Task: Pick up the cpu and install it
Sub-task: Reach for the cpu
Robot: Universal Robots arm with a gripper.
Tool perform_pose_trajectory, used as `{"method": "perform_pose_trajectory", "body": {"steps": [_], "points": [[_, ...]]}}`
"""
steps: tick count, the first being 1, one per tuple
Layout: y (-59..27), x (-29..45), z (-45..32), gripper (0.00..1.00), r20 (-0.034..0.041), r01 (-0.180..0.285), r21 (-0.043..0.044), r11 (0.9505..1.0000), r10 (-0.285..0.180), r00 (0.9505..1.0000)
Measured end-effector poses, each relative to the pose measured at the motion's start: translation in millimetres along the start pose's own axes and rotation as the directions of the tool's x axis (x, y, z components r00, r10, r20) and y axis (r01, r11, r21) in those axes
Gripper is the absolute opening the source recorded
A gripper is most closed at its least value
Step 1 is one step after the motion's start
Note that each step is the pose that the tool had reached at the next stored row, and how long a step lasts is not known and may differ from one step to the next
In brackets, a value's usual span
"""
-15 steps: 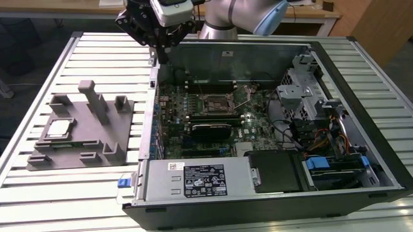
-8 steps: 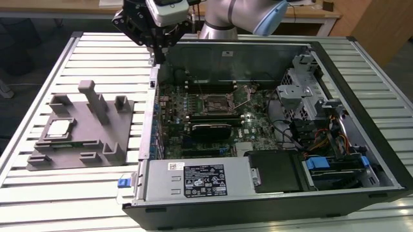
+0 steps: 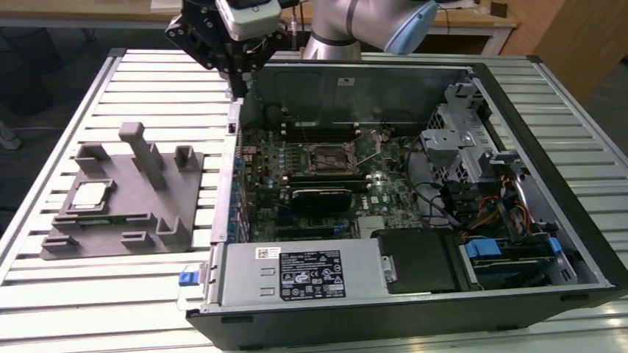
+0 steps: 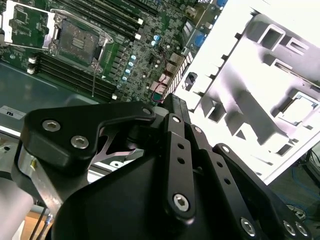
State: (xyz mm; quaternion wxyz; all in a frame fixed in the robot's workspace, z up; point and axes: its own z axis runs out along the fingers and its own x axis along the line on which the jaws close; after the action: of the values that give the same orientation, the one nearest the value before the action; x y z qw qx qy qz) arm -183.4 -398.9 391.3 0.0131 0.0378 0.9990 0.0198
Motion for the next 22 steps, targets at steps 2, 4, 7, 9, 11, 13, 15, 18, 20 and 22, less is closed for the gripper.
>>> {"method": "perform_pose_trajectory", "body": {"steps": [2, 4, 7, 9, 11, 13, 15, 18, 20, 22], "points": [[-0.1, 1.3, 0.0, 0.11, 0.0000, 0.000, 0.0000, 1.0000, 0.000, 1.0000], [-0.2, 2.5, 0.0, 0.11, 0.0001, 0.000, 0.0000, 1.0000, 0.000, 1.0000], [-0.3, 4.5, -0.1, 0.11, 0.0000, 0.000, 0.0000, 1.0000, 0.000, 1.0000], [-0.4, 5.7, 0.0, 0.11, 0.0001, 0.000, -0.0001, 1.0000, 0.000, 1.0000], [-0.5, 6.9, -0.1, 0.11, 0.0000, 0.000, 0.0001, 1.0000, 0.000, 1.0000], [-0.6, 8.2, 0.0, 0.11, 0.0001, 0.000, 0.0000, 1.0000, 0.000, 1.0000], [-0.7, 9.4, -0.1, 0.11, 0.0000, 0.000, 0.0000, 1.0000, 0.000, 1.0000], [-0.9, 11.1, -0.1, 0.11, 0.0000, 0.000, 0.0000, 1.0000, 0.000, 1.0000], [-0.9, 12.3, -0.1, 0.11, 0.0000, 0.000, 0.0000, 1.0000, 0.000, 1.0000], [-1.0, 13.5, -0.1, 0.11, 0.0000, 0.000, 0.0000, 1.0000, 0.000, 1.0000]]}}
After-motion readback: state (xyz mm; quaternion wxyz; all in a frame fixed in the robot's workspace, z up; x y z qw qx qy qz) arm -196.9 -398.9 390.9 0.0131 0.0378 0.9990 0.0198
